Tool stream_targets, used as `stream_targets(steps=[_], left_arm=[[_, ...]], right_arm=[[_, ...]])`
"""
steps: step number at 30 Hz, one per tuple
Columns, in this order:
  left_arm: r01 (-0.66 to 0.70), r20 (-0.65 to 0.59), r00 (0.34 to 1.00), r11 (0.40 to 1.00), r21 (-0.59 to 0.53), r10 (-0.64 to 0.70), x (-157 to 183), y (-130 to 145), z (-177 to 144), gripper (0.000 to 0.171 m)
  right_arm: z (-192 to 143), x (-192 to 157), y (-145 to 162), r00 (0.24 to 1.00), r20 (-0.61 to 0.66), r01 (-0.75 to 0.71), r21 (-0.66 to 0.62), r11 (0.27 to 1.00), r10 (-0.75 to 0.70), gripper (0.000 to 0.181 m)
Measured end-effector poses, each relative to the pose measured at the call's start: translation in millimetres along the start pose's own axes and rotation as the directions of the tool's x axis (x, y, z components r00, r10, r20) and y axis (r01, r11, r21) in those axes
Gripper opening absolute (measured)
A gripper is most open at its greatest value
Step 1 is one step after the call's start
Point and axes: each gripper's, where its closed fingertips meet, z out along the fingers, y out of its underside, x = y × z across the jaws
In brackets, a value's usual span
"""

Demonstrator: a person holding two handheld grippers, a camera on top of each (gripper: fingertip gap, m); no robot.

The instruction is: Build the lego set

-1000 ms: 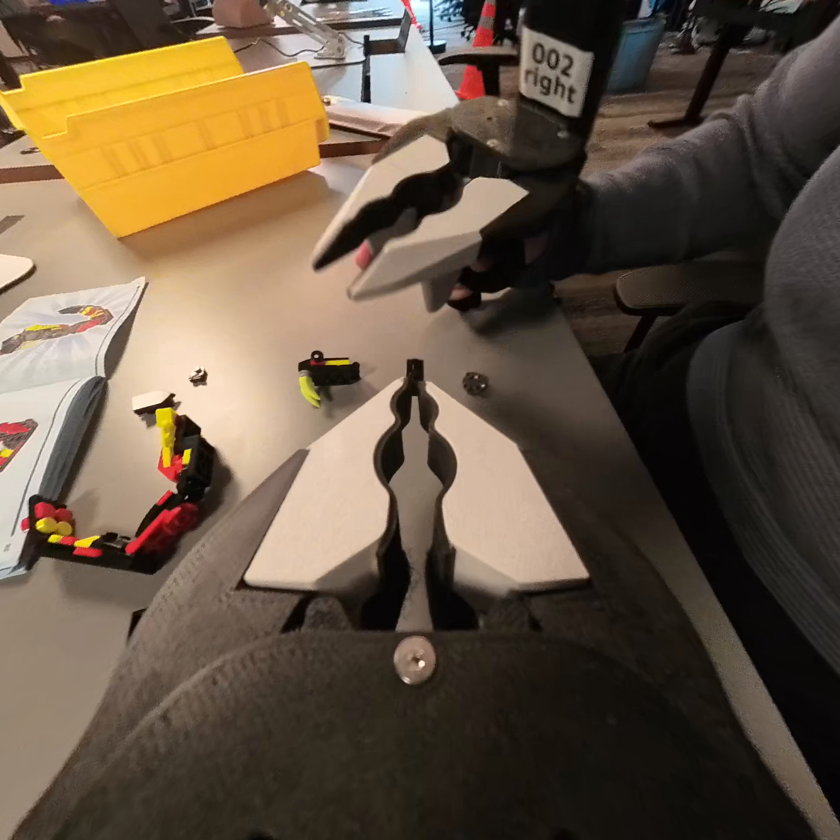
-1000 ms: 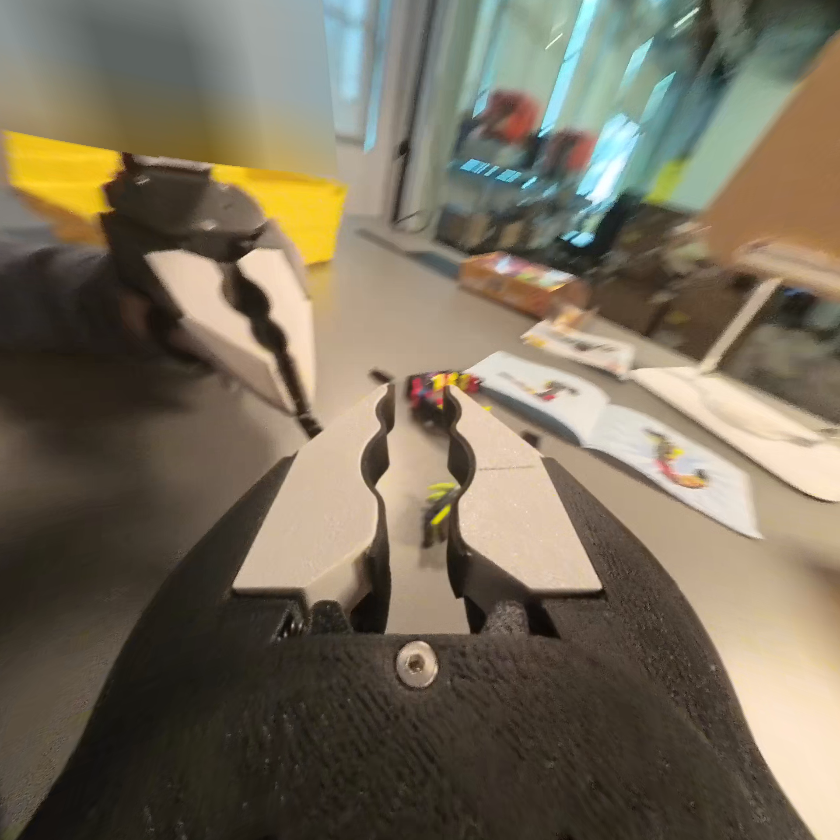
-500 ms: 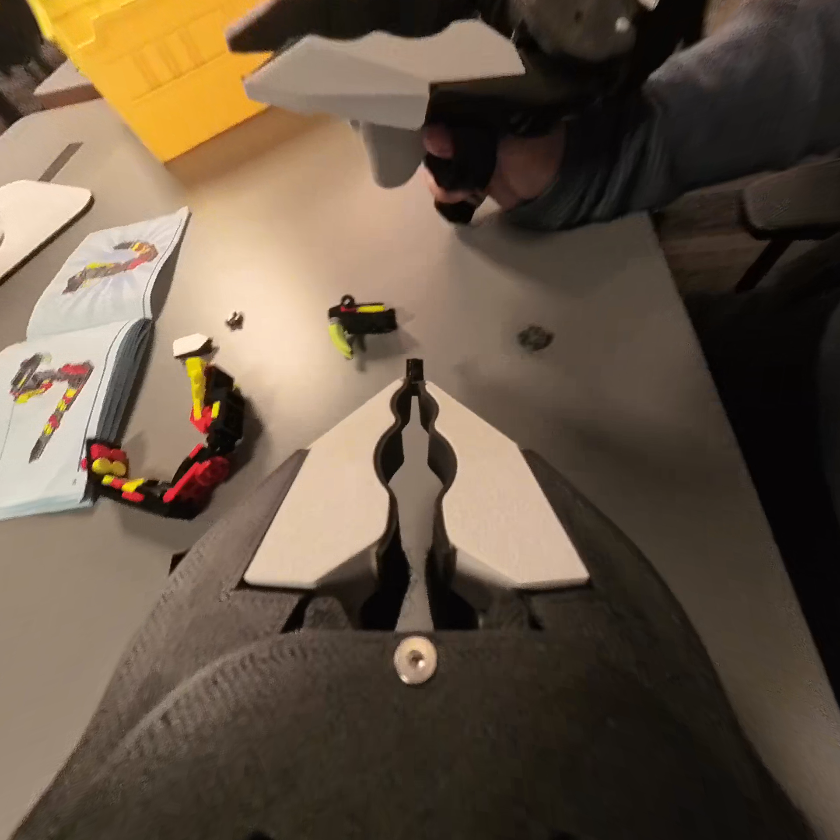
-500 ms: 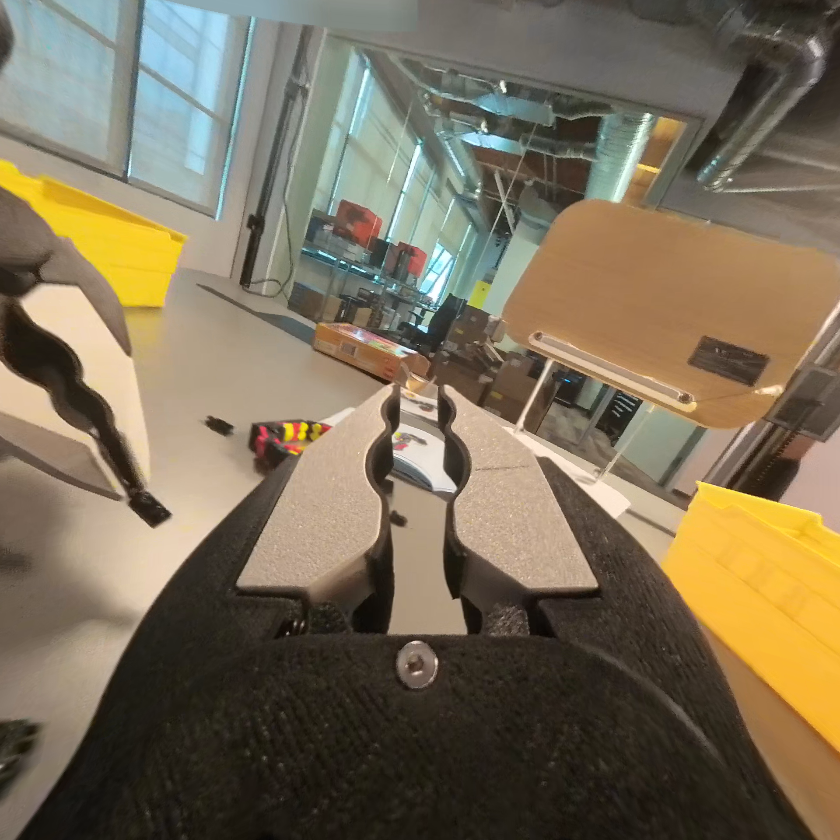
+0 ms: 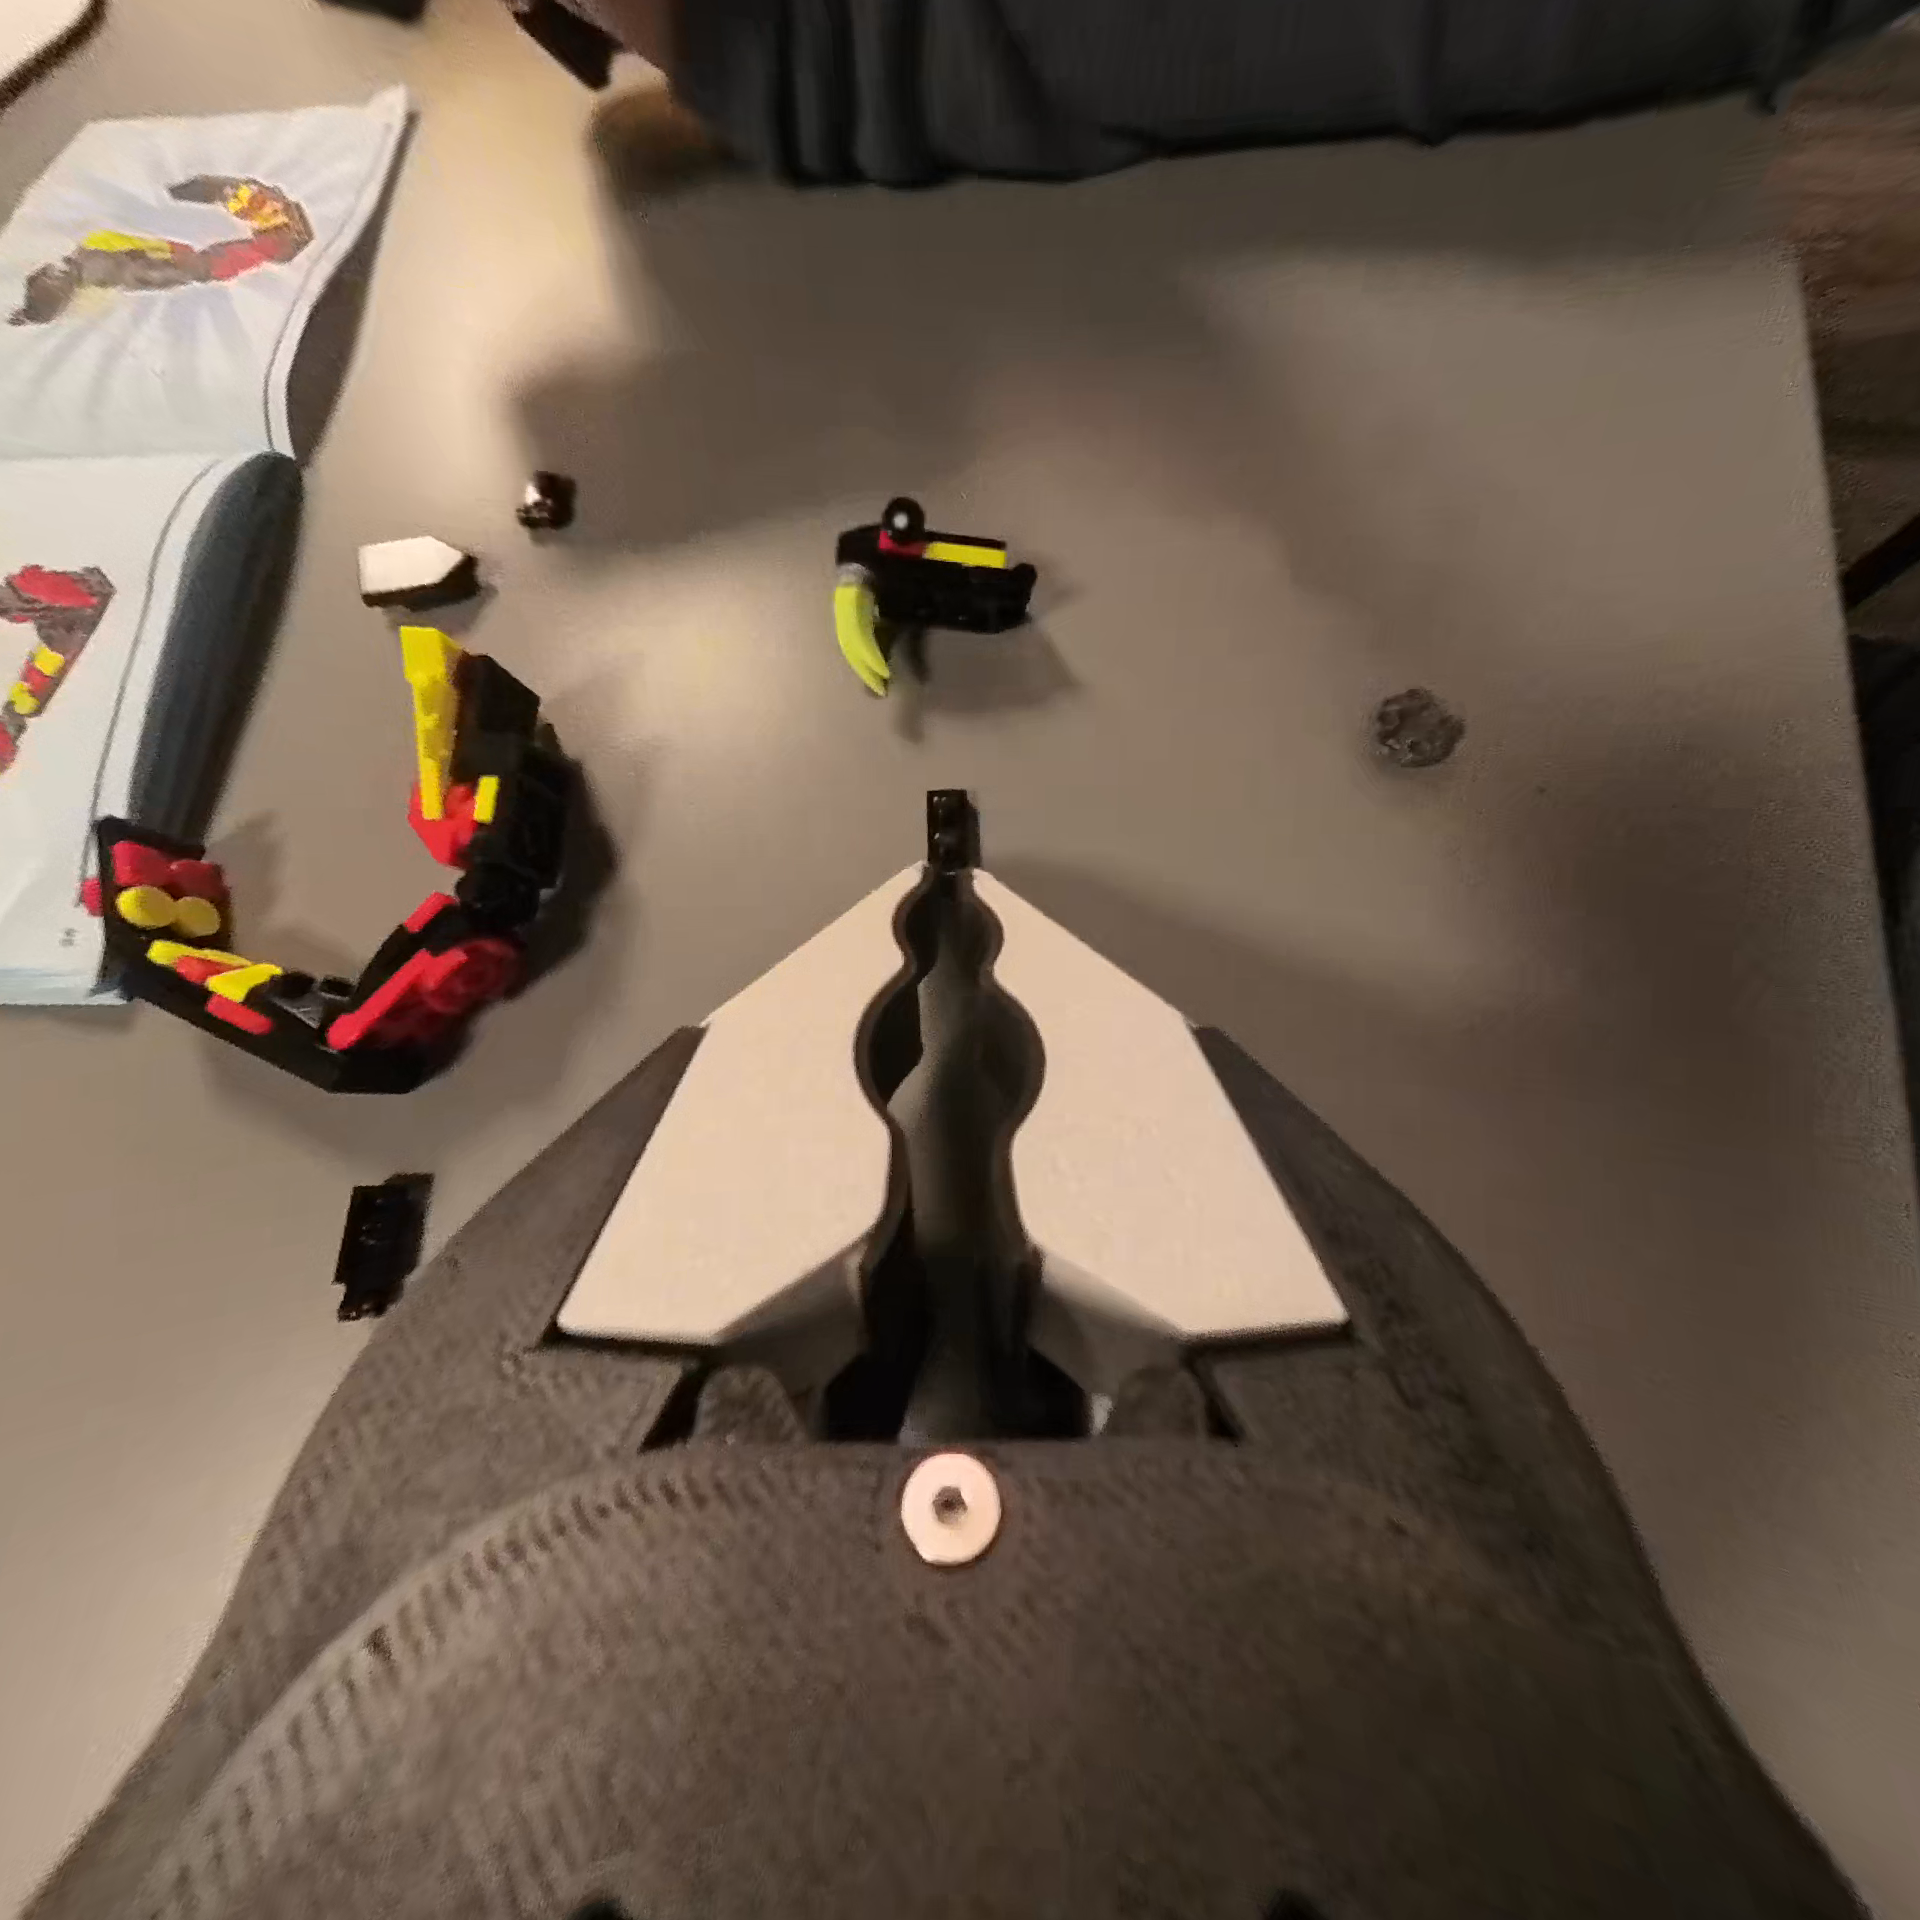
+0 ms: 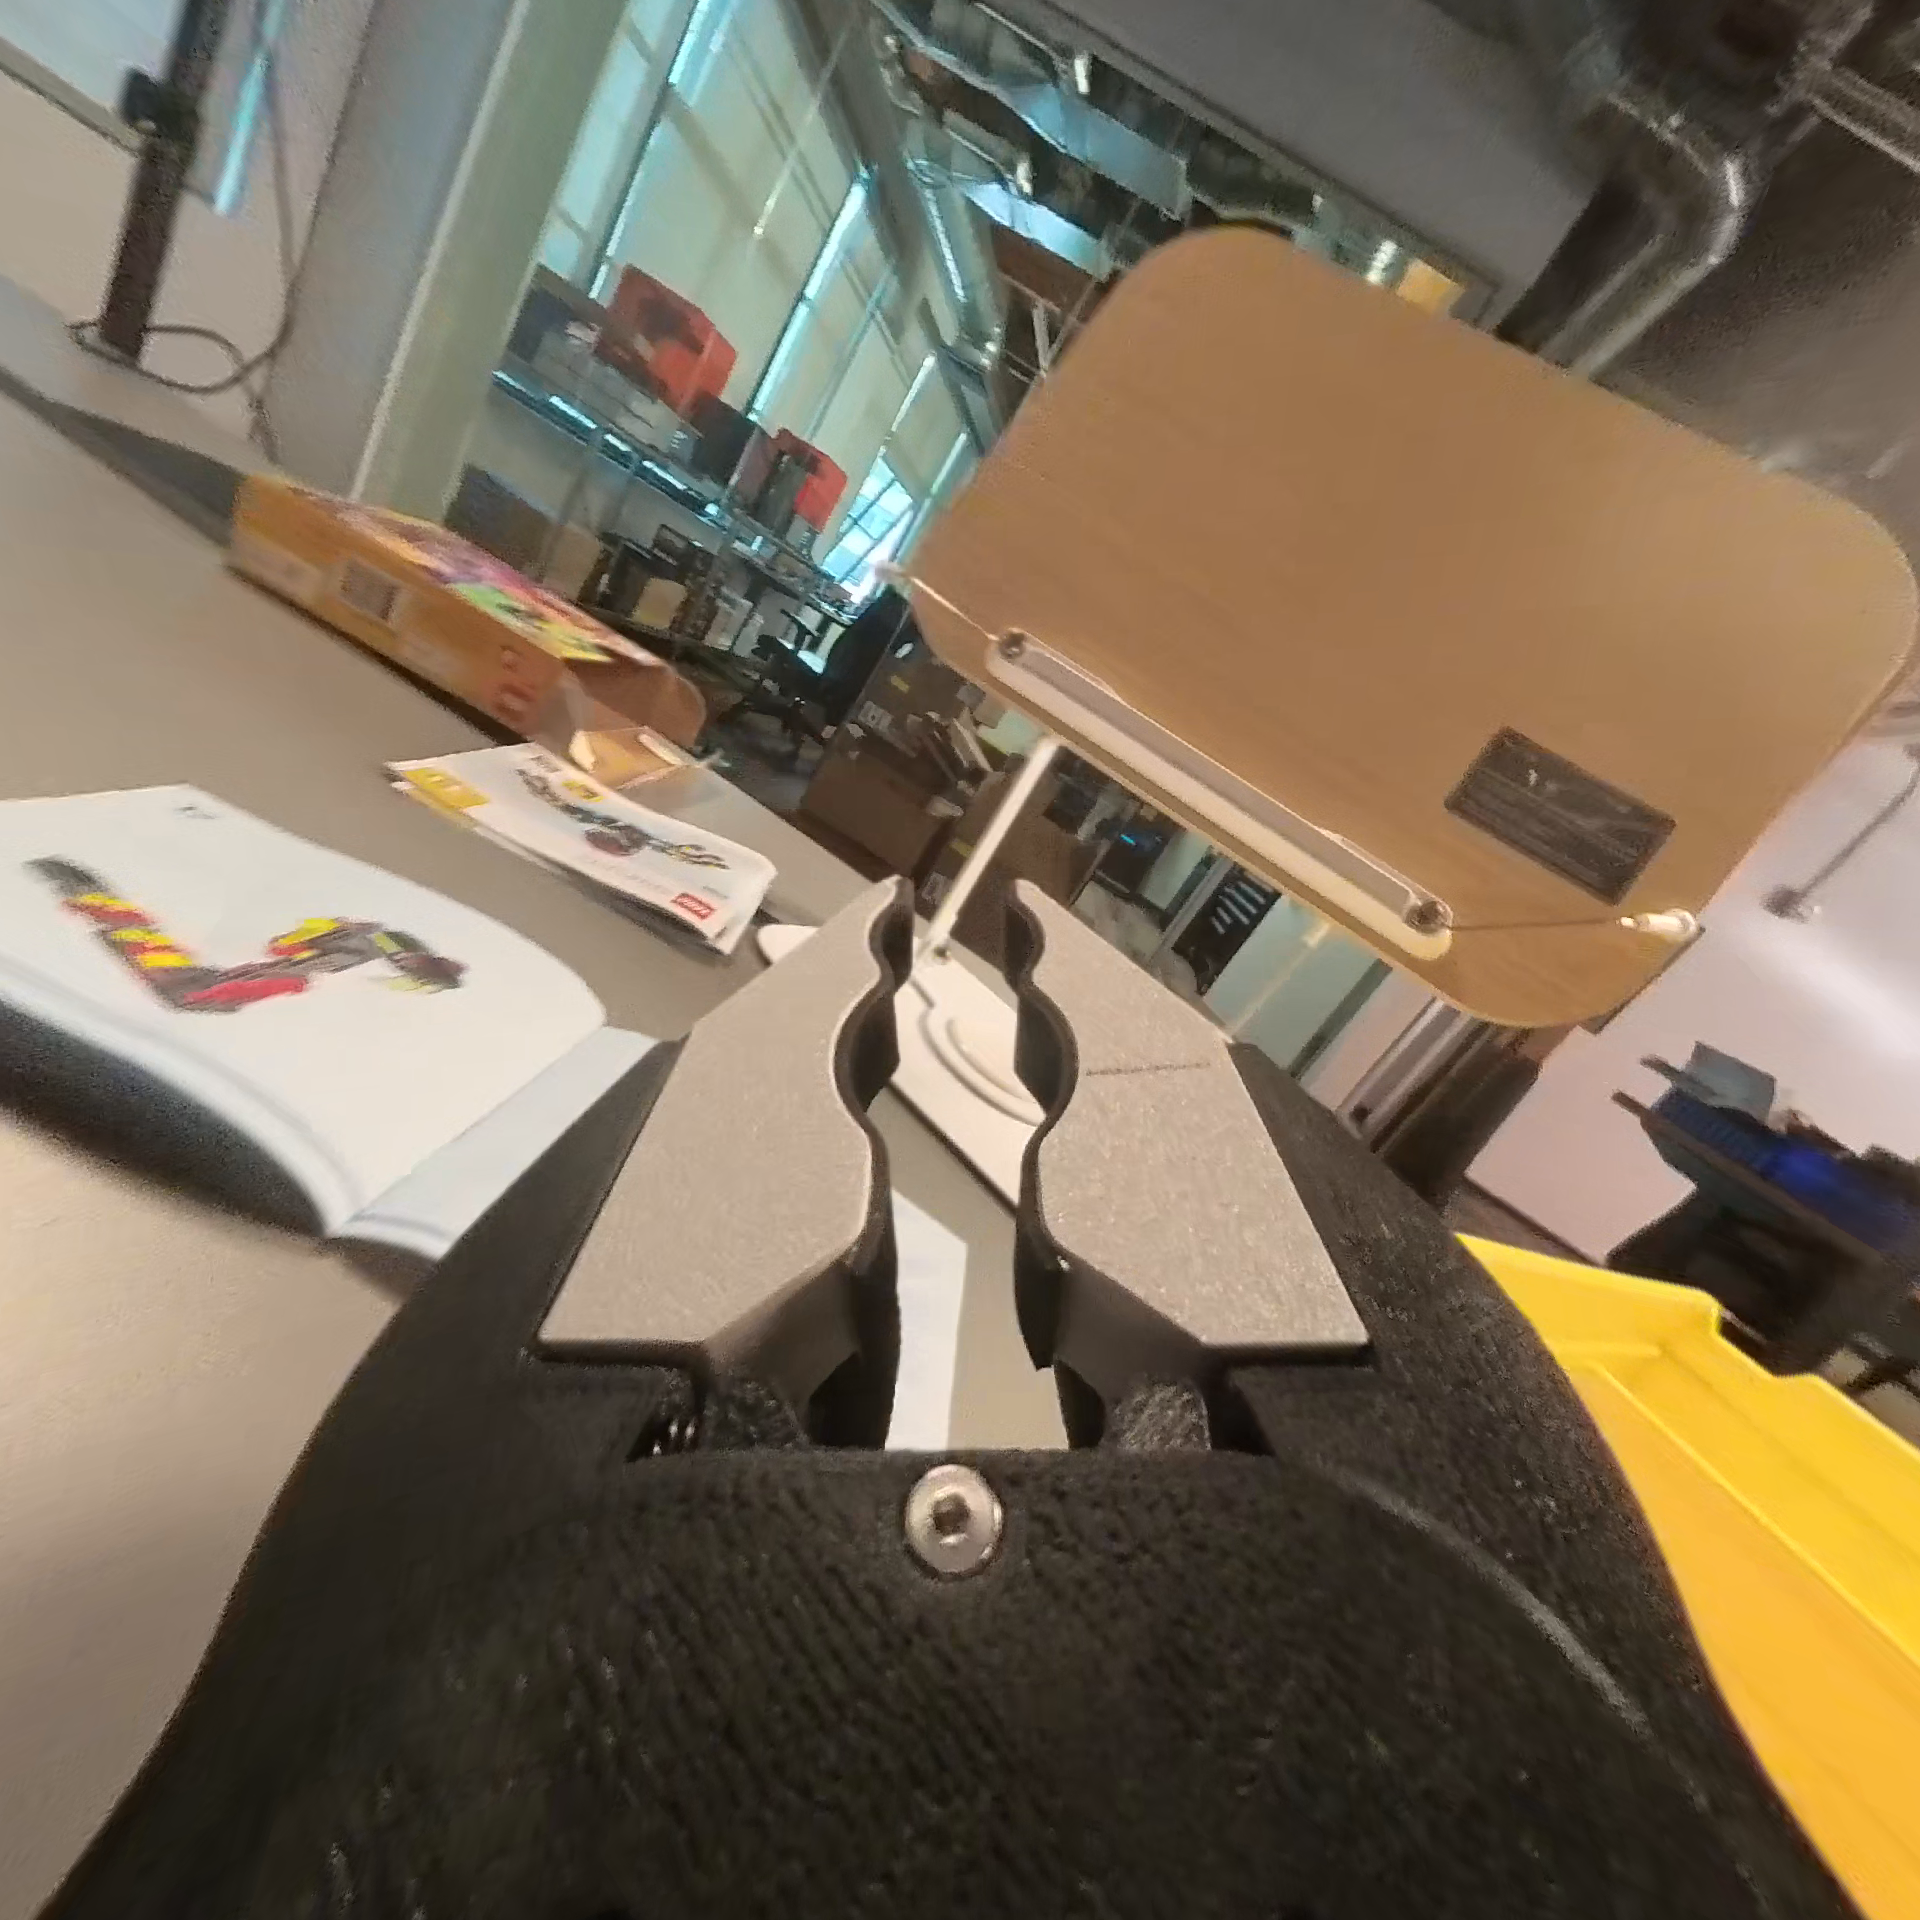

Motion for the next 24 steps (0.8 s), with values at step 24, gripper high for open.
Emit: stream_targets(steps=[24], left_arm=[[-0.182, 0.623, 0.755, 0.847, 0.5, -0.206, -109.8, -36.0, -123.0, 0.041]], right_arm=[[-8.1, -30.1, -21.6, 0.961, 0.249, -0.153, 0.122, 0.981, 0.119, 0.022]])
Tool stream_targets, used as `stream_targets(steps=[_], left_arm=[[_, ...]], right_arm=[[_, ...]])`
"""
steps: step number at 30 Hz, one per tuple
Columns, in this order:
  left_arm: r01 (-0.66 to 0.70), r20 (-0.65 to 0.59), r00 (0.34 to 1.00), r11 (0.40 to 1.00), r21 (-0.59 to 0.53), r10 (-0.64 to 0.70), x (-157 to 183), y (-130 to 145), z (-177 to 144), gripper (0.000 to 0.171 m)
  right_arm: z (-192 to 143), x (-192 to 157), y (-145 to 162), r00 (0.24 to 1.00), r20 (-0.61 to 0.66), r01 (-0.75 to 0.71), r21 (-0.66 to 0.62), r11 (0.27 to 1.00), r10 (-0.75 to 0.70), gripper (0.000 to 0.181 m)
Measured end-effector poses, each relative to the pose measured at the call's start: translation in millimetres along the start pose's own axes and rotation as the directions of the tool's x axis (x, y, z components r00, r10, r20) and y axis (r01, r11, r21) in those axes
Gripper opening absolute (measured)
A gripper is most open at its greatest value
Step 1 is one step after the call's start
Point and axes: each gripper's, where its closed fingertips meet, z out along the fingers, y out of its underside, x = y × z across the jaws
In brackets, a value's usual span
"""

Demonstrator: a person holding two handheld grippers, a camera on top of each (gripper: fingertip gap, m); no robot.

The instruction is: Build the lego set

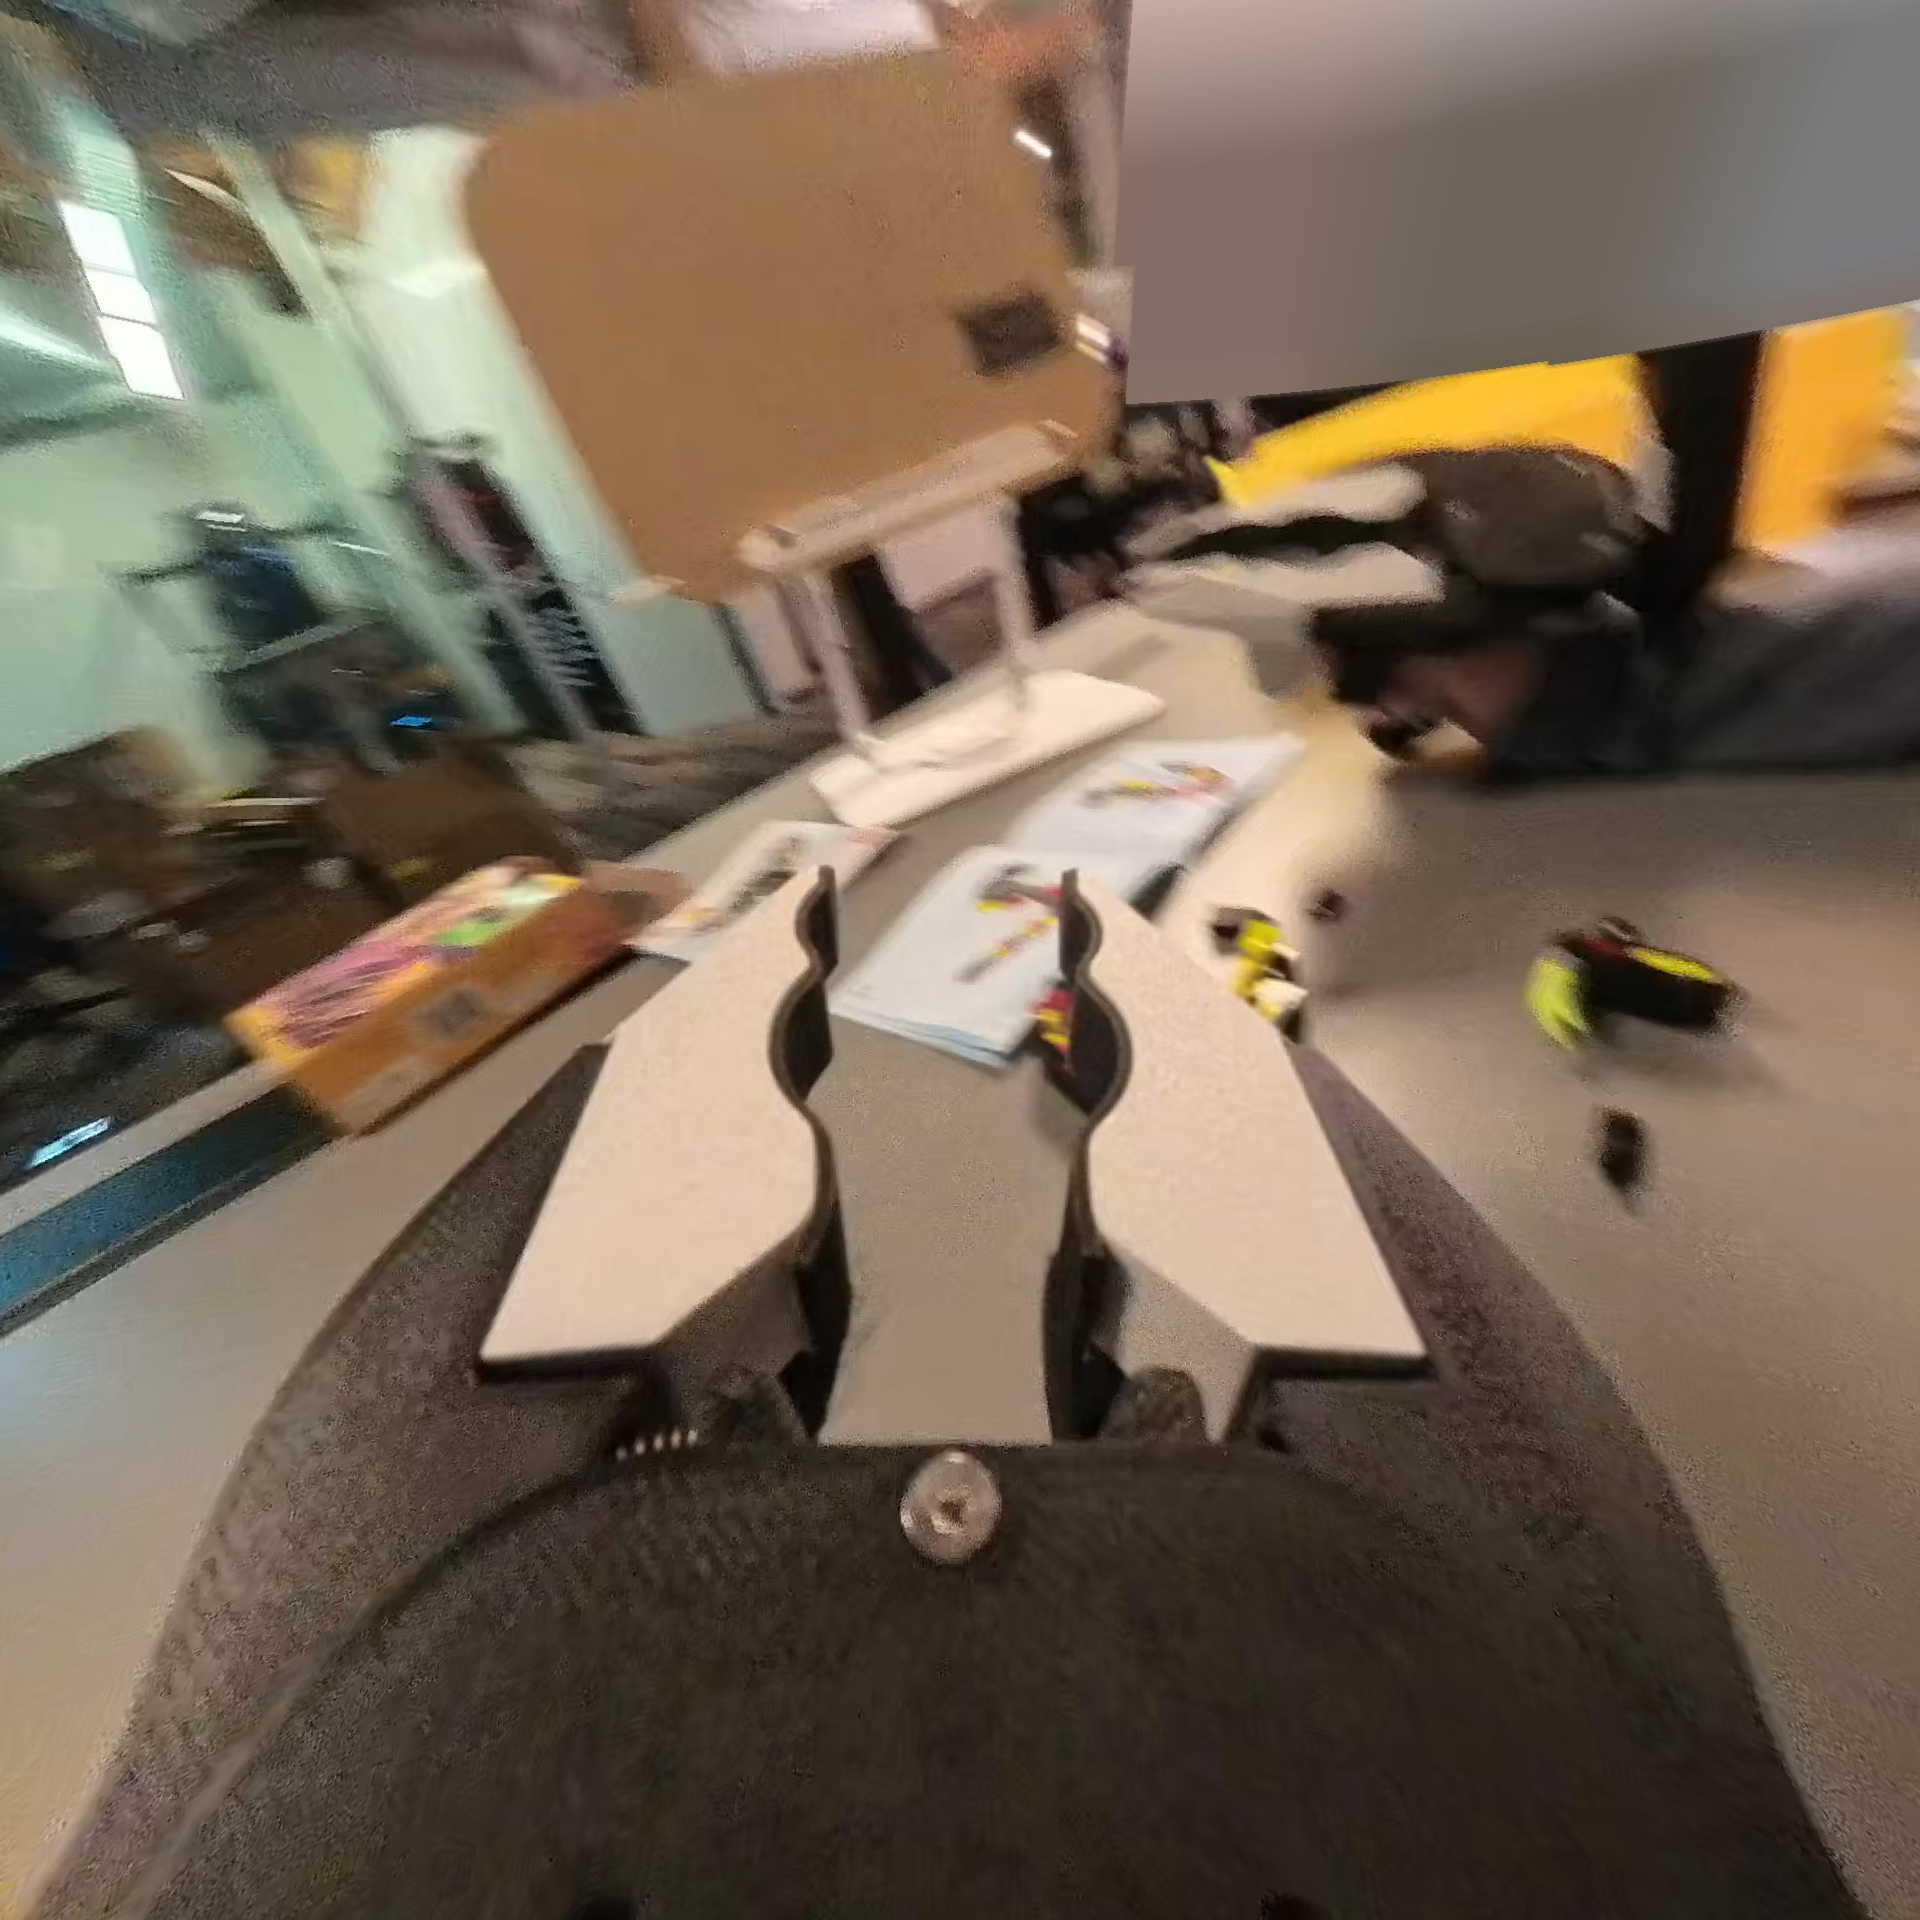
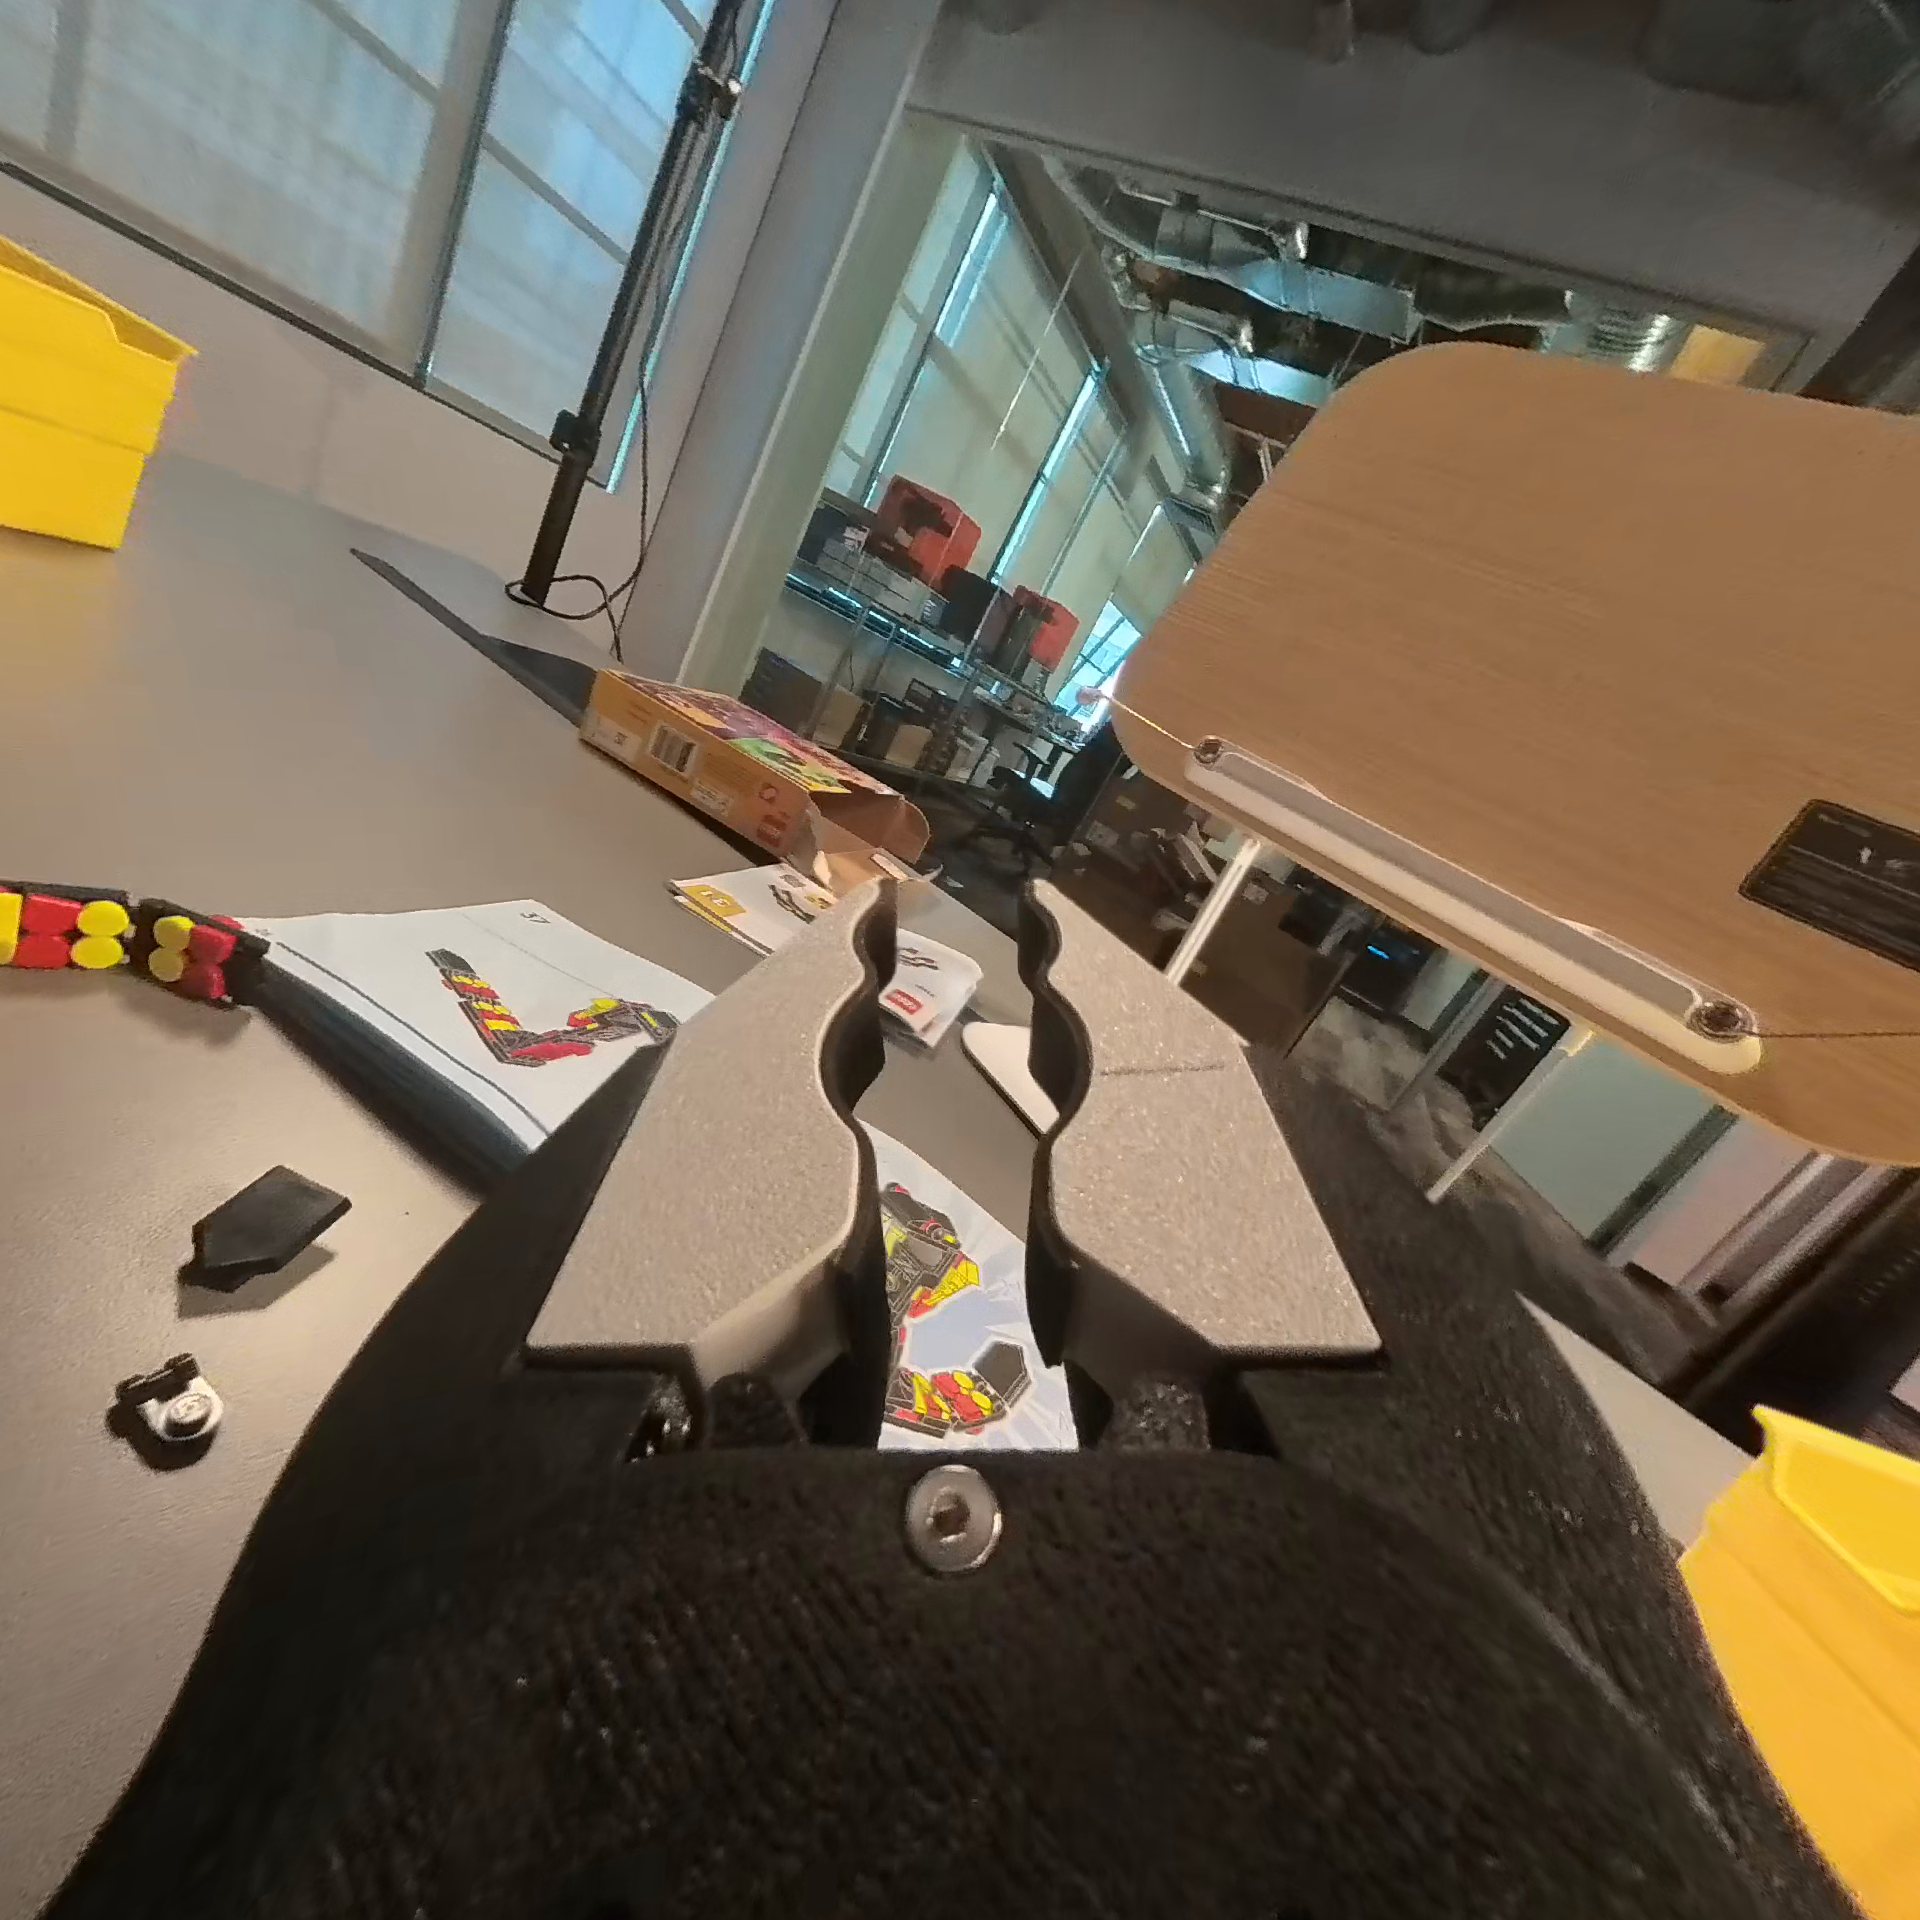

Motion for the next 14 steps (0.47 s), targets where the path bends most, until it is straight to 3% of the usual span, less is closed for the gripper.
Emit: stream_targets(steps=[3, 6, 10, 14], left_arm=[[0.027, 0.185, 0.982, 0.995, 0.095, -0.044, -45.7, -10.7, -21.6, 0.048], [0.013, 0.297, 0.954, 0.993, 0.116, -0.047, -70.3, -9.6, -34.7, 0.052], [0.095, 0.271, 0.953, 0.985, 0.146, -0.132, -71.3, -7.1, -33.8, 0.053], [0.103, 0.236, 0.963, 0.989, 0.11, -0.126, -63.5, -0.4, -25.8, 0.052]], right_arm=[[0.9, 2.5, 3.2, 1.0, -0.016, 0.001, -0.018, 1.0, -0.001, 0.019], [1.1, 0.1, 4.4, 1.0, -0.012, 0.025, -0.028, 0.999, -0.025, 0.017], [1.0, -3.0, 4.6, 0.999, -0.005, 0.049, -0.033, 0.998, -0.05, 0.016], [0.8, -3.6, 5.5, 0.998, -0.003, 0.056, -0.038, 0.998, -0.056, 0.016]])
